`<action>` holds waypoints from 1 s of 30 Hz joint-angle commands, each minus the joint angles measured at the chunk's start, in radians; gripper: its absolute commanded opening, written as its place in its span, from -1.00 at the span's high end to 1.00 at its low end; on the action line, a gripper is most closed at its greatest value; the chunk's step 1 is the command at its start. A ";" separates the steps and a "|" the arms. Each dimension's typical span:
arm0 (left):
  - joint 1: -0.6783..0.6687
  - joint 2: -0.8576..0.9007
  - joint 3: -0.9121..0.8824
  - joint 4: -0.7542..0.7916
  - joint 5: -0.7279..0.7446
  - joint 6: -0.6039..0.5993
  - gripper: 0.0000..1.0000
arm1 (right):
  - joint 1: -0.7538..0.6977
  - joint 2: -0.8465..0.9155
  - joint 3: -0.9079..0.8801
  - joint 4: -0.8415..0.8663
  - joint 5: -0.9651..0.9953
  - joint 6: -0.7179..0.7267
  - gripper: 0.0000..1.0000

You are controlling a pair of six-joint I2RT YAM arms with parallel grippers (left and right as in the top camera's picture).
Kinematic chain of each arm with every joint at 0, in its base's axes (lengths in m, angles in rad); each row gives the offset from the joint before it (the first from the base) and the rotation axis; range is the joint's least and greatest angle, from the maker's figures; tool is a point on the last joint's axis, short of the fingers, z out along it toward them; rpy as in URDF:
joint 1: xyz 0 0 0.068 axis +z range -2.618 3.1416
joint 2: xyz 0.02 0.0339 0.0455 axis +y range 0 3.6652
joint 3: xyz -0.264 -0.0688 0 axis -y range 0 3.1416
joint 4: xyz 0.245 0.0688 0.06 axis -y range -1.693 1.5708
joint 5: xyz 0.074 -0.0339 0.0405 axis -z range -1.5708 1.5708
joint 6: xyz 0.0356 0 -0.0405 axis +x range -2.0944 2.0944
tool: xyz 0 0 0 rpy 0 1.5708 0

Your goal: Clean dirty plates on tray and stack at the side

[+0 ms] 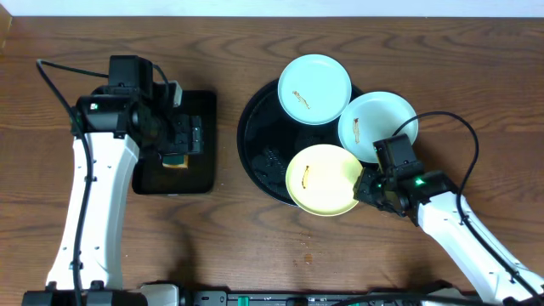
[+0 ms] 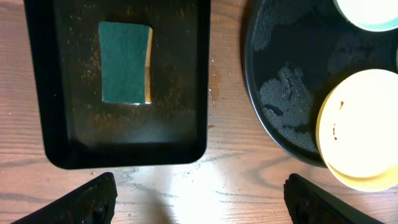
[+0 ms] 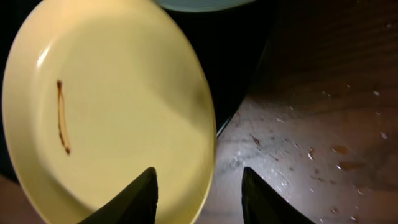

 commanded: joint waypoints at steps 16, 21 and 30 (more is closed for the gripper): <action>0.003 -0.001 0.021 -0.004 0.012 0.017 -0.72 | 0.013 0.161 0.003 0.081 0.013 0.053 0.98; 0.003 -0.001 0.021 -0.004 0.012 0.017 -0.72 | 0.013 0.139 0.048 0.077 0.015 0.035 0.98; 0.004 -0.001 0.021 0.034 -0.035 -0.008 -0.72 | 0.014 0.138 0.090 0.144 0.096 -0.126 0.98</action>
